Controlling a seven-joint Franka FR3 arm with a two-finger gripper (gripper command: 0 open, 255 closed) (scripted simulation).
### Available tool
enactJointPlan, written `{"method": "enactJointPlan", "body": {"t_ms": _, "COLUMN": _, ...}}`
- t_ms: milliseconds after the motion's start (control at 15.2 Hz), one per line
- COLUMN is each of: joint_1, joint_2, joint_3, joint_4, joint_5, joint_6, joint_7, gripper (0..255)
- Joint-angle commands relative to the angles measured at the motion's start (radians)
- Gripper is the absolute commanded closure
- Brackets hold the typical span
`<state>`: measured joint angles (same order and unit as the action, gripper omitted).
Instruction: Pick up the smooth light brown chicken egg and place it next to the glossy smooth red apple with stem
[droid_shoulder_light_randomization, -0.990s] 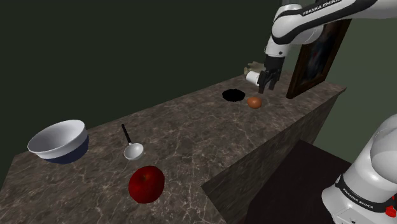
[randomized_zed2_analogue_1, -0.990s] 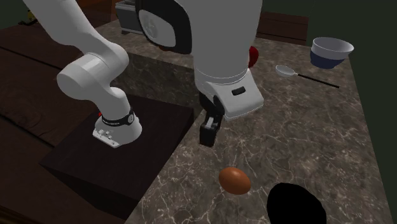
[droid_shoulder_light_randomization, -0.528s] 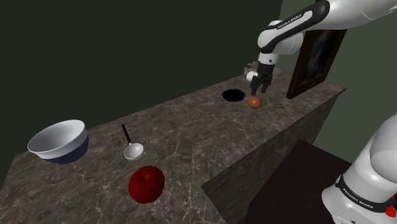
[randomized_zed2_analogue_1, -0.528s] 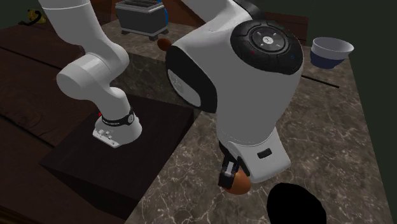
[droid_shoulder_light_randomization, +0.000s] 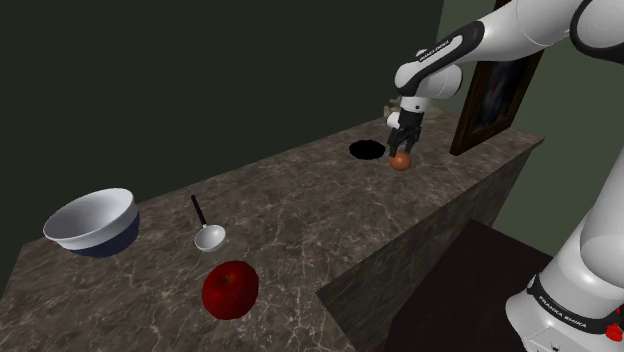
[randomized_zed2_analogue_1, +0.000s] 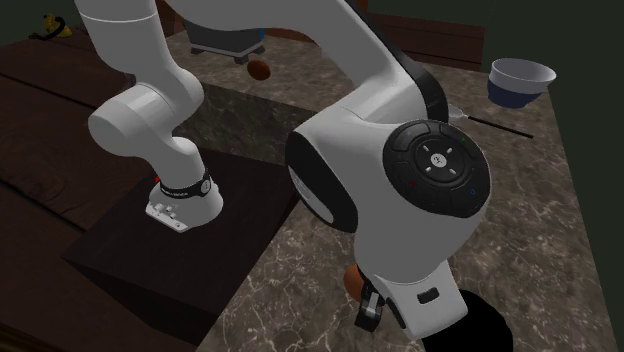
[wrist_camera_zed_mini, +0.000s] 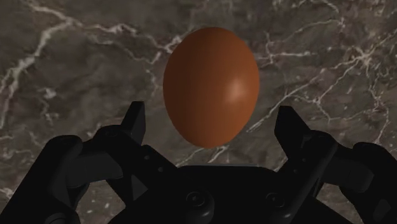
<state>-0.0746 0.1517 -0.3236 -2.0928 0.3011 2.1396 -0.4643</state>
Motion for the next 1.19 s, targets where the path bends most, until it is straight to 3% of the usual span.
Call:
{"method": "enactJointPlan", "body": {"t_ms": 0, "joint_1": 0.002, "joint_2": 0.012, "joint_3": 0.004, "joint_4": -0.016, "joint_5": 0.01, "joint_6": 0.027, "joint_7": -0.006, "gripper": 0}}
{"method": "enactJointPlan", "body": {"t_ms": 594, "joint_1": 0.003, "joint_2": 0.023, "joint_3": 0.007, "joint_4": -0.024, "joint_5": 0.018, "joint_6": 0.045, "joint_7": -0.012, "gripper": 0}}
{"method": "enactJointPlan", "body": {"t_ms": 660, "joint_1": 0.003, "joint_2": 0.023, "joint_3": 0.007, "joint_4": -0.024, "joint_5": 0.018, "joint_6": 0.045, "joint_7": -0.012, "gripper": 255}}
{"method": "enactJointPlan", "body": {"t_ms": 1122, "joint_1": 0.003, "joint_2": 0.022, "joint_3": 0.007, "joint_4": -0.025, "joint_5": 0.018, "joint_6": 0.045, "joint_7": -0.011, "gripper": 255}}
